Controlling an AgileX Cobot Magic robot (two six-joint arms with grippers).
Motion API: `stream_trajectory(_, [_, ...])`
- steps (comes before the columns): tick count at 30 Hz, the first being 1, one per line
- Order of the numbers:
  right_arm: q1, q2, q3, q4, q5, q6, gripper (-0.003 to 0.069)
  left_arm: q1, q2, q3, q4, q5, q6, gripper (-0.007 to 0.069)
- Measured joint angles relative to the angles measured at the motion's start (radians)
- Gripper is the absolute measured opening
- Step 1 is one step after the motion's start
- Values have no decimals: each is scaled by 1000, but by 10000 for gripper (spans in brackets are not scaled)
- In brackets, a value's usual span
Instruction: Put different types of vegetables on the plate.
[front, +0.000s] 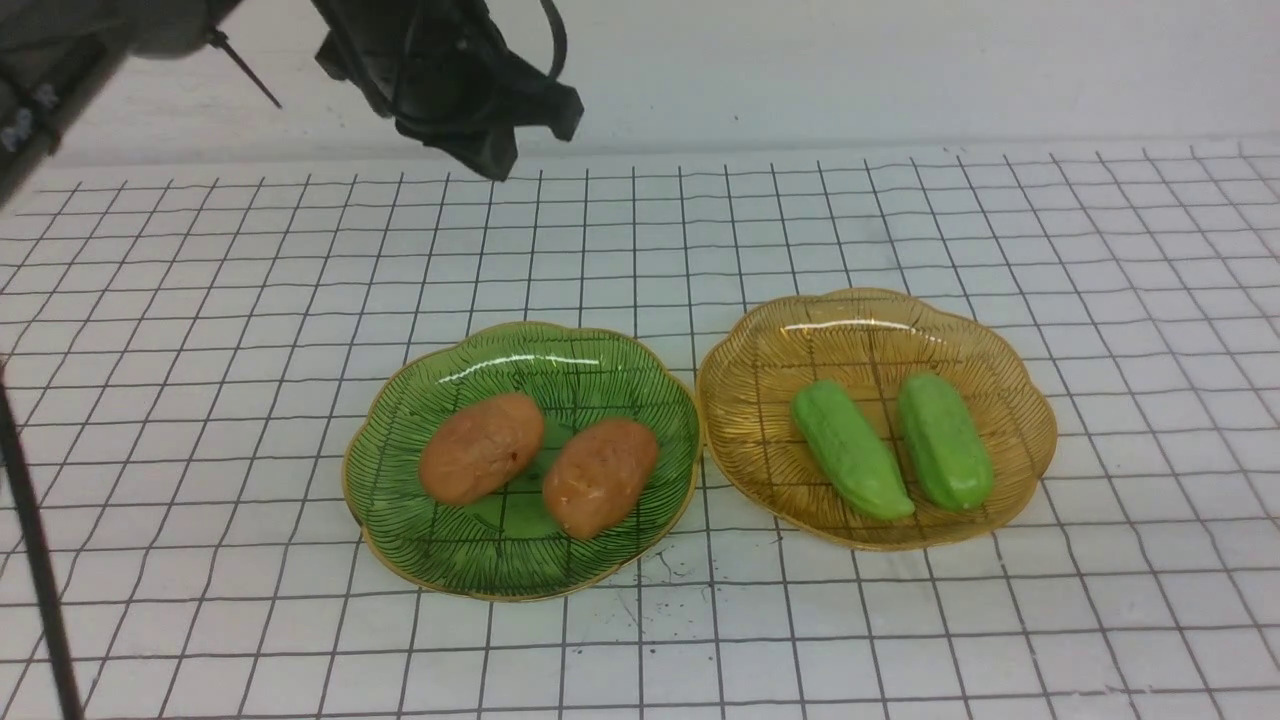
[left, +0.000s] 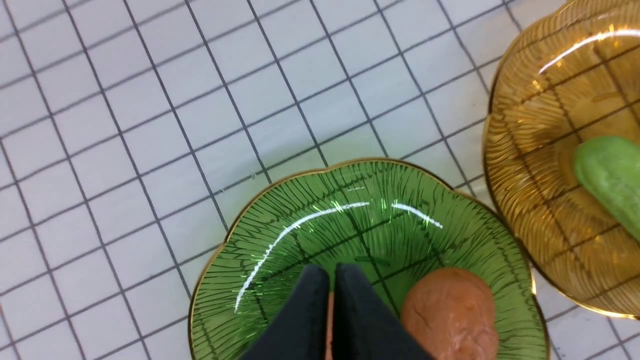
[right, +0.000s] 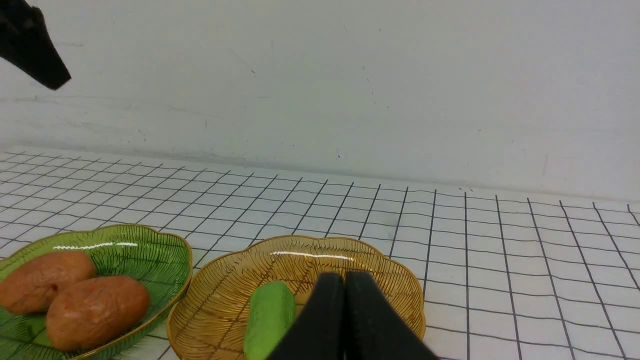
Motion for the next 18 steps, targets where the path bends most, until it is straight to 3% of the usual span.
stream_trajectory(8, [-53, -195, 198, -88, 24, 6, -14, 0, -28, 0, -10, 3, -1, -8])
stream_trajectory(13, [-82, -213, 279, -108, 95, 7, -14, 0, -97, 2, -78, 5, -9, -8])
stream_trajectory(18, [-99, -213, 279, -112, 105, 6, -15, 0, -245, 132, -104, 5, -16, -8])
